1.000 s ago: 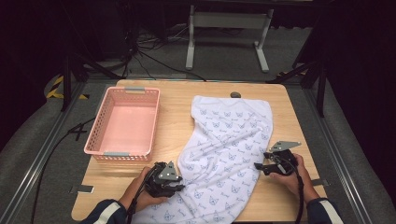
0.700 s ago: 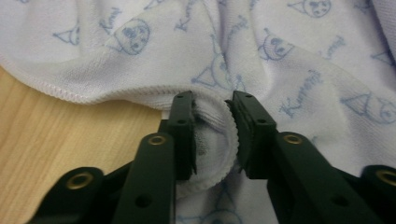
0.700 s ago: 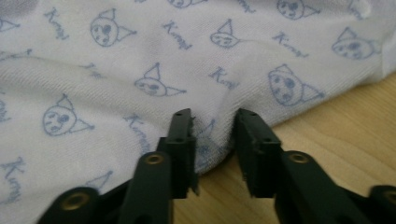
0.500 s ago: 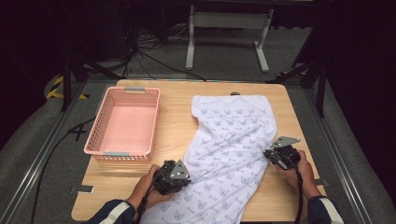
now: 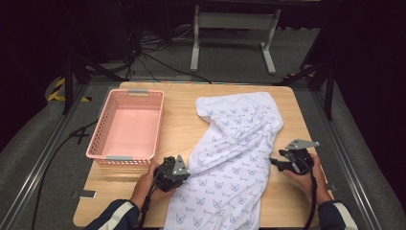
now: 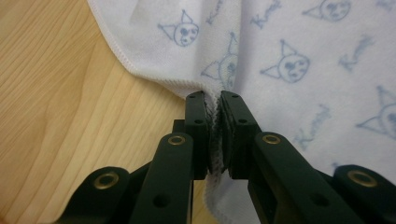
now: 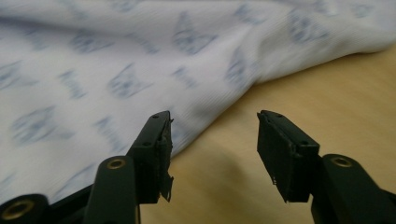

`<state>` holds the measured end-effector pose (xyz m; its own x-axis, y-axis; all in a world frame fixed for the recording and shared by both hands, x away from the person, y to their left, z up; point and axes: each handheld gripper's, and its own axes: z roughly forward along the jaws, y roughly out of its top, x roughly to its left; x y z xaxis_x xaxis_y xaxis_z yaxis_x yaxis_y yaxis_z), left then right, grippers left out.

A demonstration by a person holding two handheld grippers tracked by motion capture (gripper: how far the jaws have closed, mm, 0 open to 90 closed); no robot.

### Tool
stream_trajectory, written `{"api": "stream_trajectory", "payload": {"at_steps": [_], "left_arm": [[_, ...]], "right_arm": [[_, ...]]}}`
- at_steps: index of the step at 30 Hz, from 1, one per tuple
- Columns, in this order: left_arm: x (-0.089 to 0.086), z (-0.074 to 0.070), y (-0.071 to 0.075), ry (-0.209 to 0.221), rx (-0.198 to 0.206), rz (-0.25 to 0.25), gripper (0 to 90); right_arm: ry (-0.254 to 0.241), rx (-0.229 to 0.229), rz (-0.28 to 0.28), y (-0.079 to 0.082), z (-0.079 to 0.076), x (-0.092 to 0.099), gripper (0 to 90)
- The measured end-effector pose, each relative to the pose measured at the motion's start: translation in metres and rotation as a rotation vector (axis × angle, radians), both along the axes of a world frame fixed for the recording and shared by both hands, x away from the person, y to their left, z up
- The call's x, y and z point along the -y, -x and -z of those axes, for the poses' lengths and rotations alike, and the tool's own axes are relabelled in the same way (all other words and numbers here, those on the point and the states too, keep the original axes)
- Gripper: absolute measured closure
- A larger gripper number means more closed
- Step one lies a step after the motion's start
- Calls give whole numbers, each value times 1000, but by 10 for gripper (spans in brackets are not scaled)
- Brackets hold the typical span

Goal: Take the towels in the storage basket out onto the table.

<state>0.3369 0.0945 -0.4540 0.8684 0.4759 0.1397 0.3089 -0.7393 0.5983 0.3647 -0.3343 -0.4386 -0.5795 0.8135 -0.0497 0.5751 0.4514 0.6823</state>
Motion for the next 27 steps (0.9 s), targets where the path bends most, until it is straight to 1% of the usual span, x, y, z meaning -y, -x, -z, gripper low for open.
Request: {"api": "stream_trajectory", "payload": {"at_steps": [1,2,3,4,5,6,8,9,11,12,13,14,15,17,18,19,20,21,22,23,24,25,26,27], "left_arm": [[-3,0,0,-19,-6,-1,826],[-6,1,1,-14,-25,-9,825],[-10,1,0,-11,-47,-8,823],[-13,2,1,2,-52,-16,821],[-15,1,2,-2,-67,-18,820],[-17,1,3,2,-60,-21,820],[-18,2,4,7,-52,-22,818],[-18,2,4,4,-52,-24,818],[-18,2,4,5,-59,-23,818],[-19,1,2,-1,-61,-12,819],[-20,0,2,-17,-69,-14,821],[-20,1,2,-17,-54,-18,822],[-22,1,2,-18,-51,-26,822],[-30,0,3,-28,-58,-48,826],[-30,0,3,-28,-58,-48,827],[-35,1,5,-24,-62,-67,827],[-40,1,5,-11,-58,-79,827],[-46,1,7,-10,-71,-99,827],[-52,1,7,-11,-70,-111,828],[-57,2,7,5,-83,-119,828],[-61,2,8,27,-103,-124,823],[-64,2,8,28,-105,-150,805],[-65,1,10,20,-82,-169,774],[-65,1,10,20,-82,-169,738]], "right_arm": [[-6,-11,-32,7,1,-4,435],[-11,-15,-71,15,1,-9,443],[-3,-18,-110,22,1,-14,445],[-2,-17,-131,29,1,-19,439],[-9,-19,-162,35,0,-24,442],[-13,-25,-201,41,0,-29,441],[0,-25,-257,51,2,-40,428],[5,-36,-290,56,3,-46,423],[32,-42,-292,61,8,-53,411],[35,-51,-298,62,10,-55,416],[59,-53,-296,63,12,-57,403],[63,-49,-285,63,13,-57,400],[61,-50,-279,63,13,-57,398],[62,-58,-267,63,13,-57,406],[62,-58,-267,63,13,-57,406],[62,-72,-247,63,13,-56,407],[73,-81,-235,63,11,-54,408],[91,-84,-222,64,10,-52,410],[96,-89,-210,64,9,-49,421],[89,-102,-194,65,9,-46,433],[81,-117,-189,66,8,-43,433],[82,-117,-186,67,8,-42,432],[79,-131,-183,68,8,-41,447],[79,-131,-183,68,8,-41,447]]}}
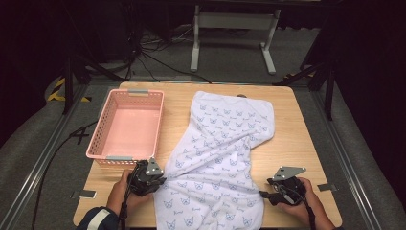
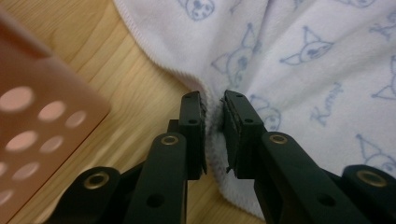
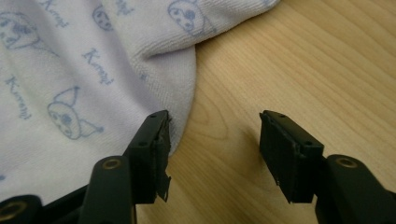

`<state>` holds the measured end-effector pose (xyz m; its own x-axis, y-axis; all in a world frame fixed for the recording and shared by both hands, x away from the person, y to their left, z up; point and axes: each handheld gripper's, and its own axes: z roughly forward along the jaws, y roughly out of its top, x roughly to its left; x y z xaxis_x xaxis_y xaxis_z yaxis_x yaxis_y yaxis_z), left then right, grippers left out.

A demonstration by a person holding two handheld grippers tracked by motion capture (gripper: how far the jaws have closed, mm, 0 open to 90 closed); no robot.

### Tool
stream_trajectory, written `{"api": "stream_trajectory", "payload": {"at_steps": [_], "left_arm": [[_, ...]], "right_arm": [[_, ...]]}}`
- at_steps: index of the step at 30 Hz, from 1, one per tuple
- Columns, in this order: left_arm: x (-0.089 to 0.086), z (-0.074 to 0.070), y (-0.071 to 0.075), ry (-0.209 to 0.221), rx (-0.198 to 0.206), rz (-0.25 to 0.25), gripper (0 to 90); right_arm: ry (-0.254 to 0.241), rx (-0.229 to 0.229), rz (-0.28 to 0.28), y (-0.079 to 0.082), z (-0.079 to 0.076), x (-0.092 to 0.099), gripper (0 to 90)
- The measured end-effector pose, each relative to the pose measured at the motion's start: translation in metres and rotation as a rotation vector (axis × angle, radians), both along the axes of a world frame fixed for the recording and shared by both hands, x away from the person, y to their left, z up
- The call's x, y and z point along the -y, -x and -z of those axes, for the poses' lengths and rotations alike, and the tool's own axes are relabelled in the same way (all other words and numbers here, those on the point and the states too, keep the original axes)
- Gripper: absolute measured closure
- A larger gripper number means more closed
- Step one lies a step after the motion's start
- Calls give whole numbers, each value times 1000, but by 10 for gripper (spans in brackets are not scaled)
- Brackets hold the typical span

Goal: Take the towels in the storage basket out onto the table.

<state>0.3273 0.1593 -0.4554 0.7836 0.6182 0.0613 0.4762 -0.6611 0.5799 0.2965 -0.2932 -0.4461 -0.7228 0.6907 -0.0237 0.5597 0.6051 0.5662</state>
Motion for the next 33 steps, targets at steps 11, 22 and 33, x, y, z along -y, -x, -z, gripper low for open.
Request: {"api": "stream_trajectory", "payload": {"at_steps": [11,22,33], "left_arm": [[90,-32,34,115,71,318,453],[236,-11,44,86,5,635,378],[218,-10,25,99,-48,653,872]], "right_arm": [[-31,264,40,-77,-31,21,488],[4,157,-193,-146,-12,-14,489],[69,170,-172,-155,-2,-16,833]]}}
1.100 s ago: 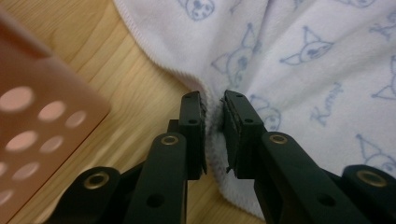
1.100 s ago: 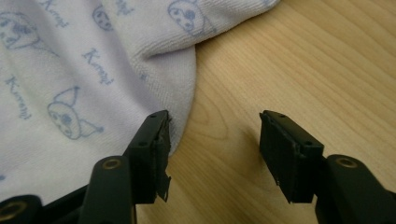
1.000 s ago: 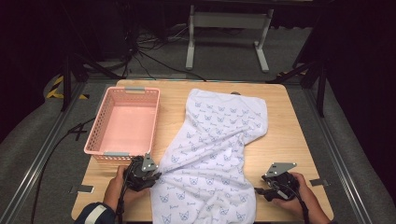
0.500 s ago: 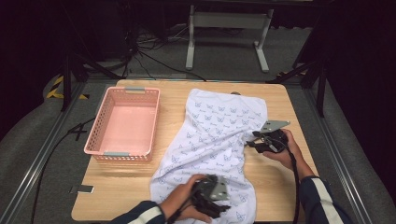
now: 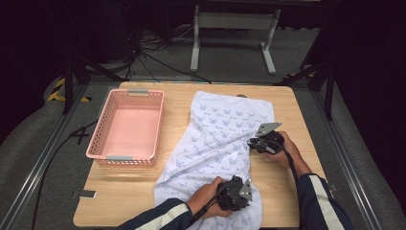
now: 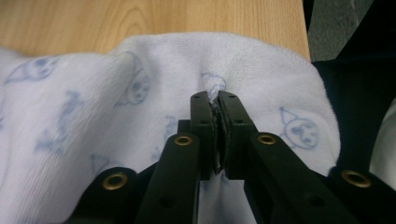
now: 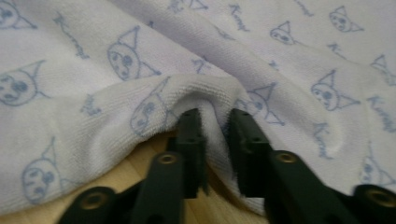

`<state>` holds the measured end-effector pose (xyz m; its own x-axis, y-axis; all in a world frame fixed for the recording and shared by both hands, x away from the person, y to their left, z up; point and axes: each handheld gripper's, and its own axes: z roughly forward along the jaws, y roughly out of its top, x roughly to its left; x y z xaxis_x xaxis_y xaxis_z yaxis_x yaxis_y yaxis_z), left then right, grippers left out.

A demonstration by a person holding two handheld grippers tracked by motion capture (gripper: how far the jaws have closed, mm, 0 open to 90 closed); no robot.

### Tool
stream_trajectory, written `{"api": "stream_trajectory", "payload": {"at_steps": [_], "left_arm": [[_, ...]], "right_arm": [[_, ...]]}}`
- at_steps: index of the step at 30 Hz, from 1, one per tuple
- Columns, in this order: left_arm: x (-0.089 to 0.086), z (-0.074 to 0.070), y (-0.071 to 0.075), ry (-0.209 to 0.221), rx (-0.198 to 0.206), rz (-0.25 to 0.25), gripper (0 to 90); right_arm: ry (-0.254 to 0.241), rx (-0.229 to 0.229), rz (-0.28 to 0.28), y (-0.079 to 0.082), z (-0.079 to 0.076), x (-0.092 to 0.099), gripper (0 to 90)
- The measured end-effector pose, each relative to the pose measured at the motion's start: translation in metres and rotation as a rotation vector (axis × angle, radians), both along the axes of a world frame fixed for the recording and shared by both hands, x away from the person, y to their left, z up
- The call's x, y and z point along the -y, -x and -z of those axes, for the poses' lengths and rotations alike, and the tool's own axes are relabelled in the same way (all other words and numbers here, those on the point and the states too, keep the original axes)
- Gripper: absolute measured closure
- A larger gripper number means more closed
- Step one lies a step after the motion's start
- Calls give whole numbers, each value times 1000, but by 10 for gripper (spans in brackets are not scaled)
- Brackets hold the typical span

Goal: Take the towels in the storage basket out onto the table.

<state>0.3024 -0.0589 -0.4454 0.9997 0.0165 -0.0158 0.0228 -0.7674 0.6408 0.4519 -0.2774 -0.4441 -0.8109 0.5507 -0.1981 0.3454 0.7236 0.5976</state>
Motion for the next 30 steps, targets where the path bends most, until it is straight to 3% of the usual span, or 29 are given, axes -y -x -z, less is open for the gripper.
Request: {"api": "stream_trajectory", "payload": {"at_steps": [3,6,8,11,12,14,15,18,19,22,25,26,28,30], "left_arm": [[-31,-18,-1,60,19,-27,878],[-65,-34,-4,106,56,-101,880],[-92,-43,-8,171,47,-173,880],[-130,-46,-13,205,53,-295,880],[-142,-45,-16,217,26,-330,881],[-162,-40,-20,207,26,-397,881],[-170,-37,-22,206,5,-427,881],[-187,-26,-26,145,15,-486,881],[-190,-21,-27,137,4,-493,880],[-190,-11,-25,53,35,-490,880],[-187,-6,-24,53,7,-480,878],[-187,-5,-25,68,-8,-475,877],[-187,-3,-25,68,-30,-470,876],[-187,-1,-25,44,-24,-470,871]], "right_arm": [[-27,-3,14,1,-11,5,843],[-73,19,46,-1,-25,11,852],[-68,50,77,-4,-32,12,854],[-72,61,106,-11,-39,9,855],[-71,64,104,-14,-40,5,856],[-68,57,97,-18,-42,-4,855],[-63,51,79,-22,-42,-13,851],[-41,35,64,-30,-39,-38,845],[-21,36,65,-33,-37,-46,842],[37,33,73,-42,-27,-69,793],[64,76,149,-49,-17,-84,679],[72,99,184,-49,-16,-85,695],[47,124,201,-49,-16,-86,616],[7,127,212,-46,-19,-83,627]]}}
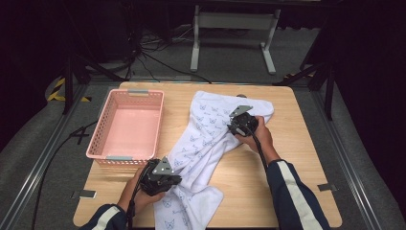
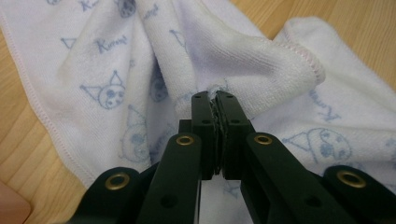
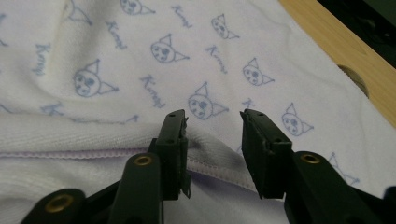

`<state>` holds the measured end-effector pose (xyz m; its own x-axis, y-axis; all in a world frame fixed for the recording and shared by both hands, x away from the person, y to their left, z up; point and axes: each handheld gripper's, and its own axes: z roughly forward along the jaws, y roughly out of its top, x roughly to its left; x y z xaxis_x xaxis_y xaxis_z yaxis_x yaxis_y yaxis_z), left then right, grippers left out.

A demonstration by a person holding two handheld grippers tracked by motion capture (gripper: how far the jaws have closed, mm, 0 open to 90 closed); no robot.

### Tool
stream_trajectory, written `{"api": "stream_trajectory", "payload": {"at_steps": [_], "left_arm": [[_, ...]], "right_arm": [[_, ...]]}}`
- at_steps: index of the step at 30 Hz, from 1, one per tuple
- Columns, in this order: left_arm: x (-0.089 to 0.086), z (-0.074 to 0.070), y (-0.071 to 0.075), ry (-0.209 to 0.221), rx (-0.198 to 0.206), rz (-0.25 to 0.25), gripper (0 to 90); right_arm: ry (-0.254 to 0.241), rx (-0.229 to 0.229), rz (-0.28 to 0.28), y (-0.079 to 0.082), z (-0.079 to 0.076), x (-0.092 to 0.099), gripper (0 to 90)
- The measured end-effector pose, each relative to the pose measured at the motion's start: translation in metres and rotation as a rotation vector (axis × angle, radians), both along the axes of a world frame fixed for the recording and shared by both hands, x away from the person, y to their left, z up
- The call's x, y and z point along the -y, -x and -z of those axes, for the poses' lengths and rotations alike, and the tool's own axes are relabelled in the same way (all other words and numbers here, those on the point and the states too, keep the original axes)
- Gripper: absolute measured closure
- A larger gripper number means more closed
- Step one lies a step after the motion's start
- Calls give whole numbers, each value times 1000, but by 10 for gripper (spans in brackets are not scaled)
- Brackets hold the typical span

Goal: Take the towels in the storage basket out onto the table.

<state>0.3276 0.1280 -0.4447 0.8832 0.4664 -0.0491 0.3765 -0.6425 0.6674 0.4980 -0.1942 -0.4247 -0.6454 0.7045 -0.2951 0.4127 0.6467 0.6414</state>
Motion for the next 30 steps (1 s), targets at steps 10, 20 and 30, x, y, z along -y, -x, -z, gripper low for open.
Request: {"api": "stream_trajectory", "payload": {"at_steps": [10,20,30], "left_arm": [[1,5,-1,-21,-3,4,856],[2,7,0,-10,-17,-3,842],[4,6,-2,10,-3,17,852]], "right_arm": [[-104,-10,22,9,-17,65,820],[-26,-63,-107,8,1,24,592],[32,-72,-72,-3,11,26,900]]}}
